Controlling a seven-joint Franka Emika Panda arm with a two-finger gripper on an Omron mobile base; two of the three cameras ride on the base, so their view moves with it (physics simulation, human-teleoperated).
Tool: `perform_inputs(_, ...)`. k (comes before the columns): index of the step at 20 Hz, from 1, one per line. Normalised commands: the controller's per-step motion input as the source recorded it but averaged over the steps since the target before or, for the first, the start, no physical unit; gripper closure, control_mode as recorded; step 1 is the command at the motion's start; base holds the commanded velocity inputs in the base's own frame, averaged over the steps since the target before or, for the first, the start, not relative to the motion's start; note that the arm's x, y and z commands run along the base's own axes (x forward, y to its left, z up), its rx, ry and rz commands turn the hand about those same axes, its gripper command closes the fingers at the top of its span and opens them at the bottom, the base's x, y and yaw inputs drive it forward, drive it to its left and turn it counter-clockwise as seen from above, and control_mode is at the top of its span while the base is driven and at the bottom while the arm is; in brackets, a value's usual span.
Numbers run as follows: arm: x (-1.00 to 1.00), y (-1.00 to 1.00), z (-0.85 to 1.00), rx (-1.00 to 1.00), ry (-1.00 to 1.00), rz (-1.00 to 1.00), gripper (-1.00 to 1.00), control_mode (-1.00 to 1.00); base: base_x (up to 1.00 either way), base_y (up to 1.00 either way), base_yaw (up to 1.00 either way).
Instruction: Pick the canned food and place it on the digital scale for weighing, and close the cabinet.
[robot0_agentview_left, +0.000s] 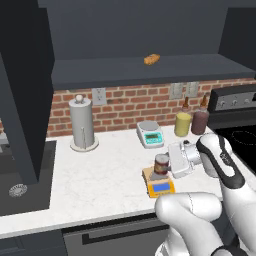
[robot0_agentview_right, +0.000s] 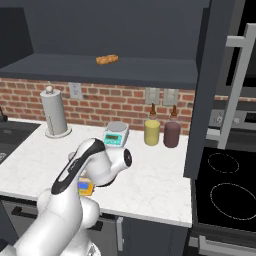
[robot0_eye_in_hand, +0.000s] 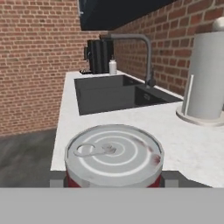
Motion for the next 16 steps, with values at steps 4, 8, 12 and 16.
perform_inputs(4, 0.18, 0.0, -0.2, 0.0, 0.0, 0.15, 1.0, -1.0, 0.0, 0.0, 0.0)
perform_inputs(8, 0.03, 0.0, -0.22, 0.0, 0.0, 0.18, 1.0, -1.0, 0.0, 0.0, 0.0)
perform_inputs(12, 0.0, 0.0, -0.21, 0.0, 0.0, 0.16, 1.0, -1.0, 0.0, 0.0, 0.0)
perform_inputs(16, 0.07, -0.03, -0.03, 0.0, 0.0, 0.1, 1.0, -1.0, 0.0, 0.0, 0.0)
